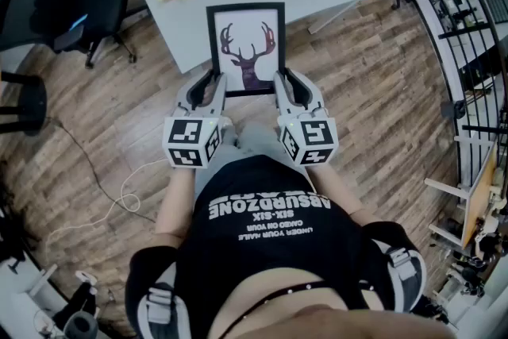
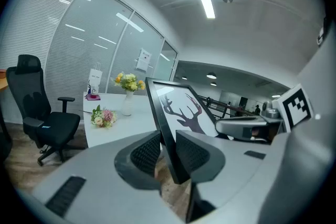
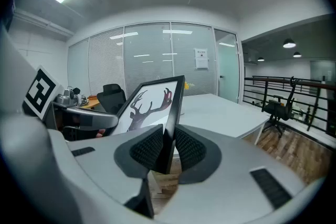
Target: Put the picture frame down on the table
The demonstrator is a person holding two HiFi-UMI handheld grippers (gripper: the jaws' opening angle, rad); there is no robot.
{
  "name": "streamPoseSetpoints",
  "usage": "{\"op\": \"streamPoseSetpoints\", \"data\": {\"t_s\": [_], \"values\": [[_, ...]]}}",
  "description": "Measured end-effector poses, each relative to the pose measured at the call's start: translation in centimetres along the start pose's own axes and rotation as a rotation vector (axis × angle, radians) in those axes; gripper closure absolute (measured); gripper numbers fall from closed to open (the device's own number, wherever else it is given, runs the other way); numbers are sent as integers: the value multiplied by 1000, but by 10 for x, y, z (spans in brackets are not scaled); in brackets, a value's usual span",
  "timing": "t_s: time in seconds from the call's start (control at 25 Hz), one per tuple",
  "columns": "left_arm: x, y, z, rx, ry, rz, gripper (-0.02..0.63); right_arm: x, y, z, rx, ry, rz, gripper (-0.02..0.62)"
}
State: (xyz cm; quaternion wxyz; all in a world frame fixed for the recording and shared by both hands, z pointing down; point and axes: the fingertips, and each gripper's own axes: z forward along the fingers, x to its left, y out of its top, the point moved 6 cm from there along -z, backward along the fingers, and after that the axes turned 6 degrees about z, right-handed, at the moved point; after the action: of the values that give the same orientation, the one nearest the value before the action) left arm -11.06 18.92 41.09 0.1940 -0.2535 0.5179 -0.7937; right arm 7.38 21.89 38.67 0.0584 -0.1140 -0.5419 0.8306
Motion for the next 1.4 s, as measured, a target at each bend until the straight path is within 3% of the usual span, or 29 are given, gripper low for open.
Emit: {"op": "streamPoseSetpoints", "data": {"t_s": [0.6,0.84,1.4], "values": [[11,-5,21,29,-54,23,505,-5,-11,14,7,-66,42,511],[18,17,56,57,-36,8,505,-30,11,44,36,-50,53,511],[49,29,94,106,15,8,505,-47,25,103,69,3,76,511]]}}
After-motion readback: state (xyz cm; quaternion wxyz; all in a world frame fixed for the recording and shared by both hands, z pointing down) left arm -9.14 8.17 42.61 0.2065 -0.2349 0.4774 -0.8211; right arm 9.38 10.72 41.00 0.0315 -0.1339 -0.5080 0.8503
